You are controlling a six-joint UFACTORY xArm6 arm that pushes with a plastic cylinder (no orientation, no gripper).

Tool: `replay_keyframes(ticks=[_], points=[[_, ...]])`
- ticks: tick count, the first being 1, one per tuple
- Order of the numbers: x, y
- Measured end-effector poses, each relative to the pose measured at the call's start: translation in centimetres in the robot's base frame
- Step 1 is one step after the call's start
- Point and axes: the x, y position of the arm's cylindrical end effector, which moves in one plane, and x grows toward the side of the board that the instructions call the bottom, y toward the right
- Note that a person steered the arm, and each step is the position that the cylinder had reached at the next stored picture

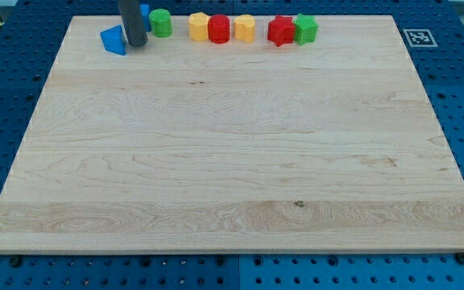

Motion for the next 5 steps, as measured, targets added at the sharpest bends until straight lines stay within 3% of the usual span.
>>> replay_keyframes(ticks=[1,3,5], points=[[0.1,4.1],[4.0,1.2],[0.0,-1.8]])
